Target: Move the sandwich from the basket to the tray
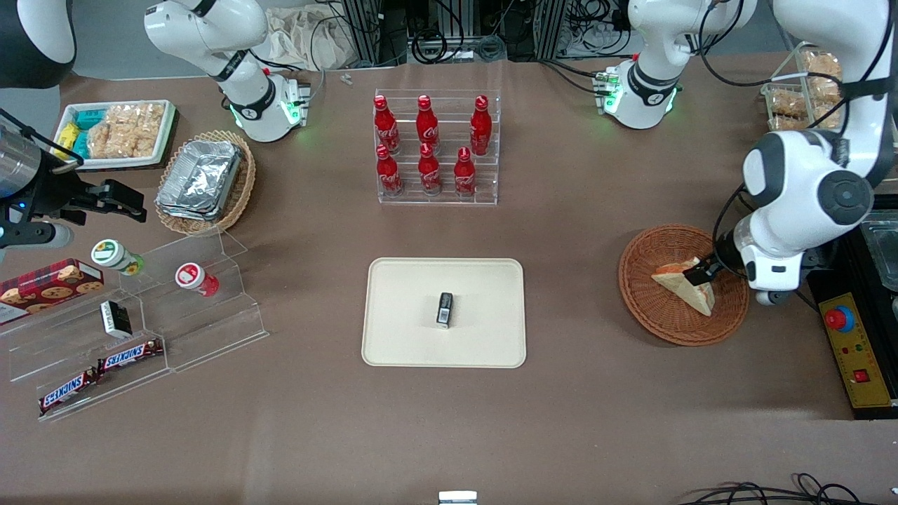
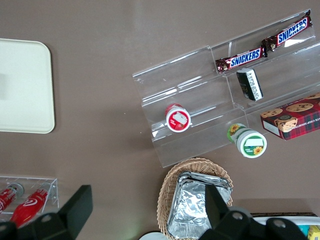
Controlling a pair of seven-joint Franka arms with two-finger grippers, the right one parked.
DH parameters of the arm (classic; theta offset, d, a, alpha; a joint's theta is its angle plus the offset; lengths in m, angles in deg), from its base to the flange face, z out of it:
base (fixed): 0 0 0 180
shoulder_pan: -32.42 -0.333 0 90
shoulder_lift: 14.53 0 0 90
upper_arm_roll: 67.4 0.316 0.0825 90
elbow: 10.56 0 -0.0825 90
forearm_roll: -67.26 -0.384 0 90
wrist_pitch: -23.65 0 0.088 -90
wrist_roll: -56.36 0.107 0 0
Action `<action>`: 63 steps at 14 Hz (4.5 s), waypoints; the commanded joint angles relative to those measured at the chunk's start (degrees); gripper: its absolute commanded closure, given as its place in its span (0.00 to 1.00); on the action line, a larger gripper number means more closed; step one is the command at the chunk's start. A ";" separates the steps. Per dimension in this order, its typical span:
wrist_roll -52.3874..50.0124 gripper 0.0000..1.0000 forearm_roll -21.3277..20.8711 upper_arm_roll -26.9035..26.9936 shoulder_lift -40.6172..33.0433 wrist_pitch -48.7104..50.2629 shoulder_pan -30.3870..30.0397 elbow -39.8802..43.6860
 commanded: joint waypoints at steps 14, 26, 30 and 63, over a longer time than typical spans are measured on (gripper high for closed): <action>-3.68 1.00 -3.89 1.06 4.04 -6.16 -0.27 -1.60; 8.89 1.00 1.39 -15.79 1.54 31.23 1.14 27.57; 10.03 1.00 0.25 -24.76 9.00 25.80 2.01 31.36; 19.68 0.01 -6.19 -25.31 10.18 28.21 -7.27 41.64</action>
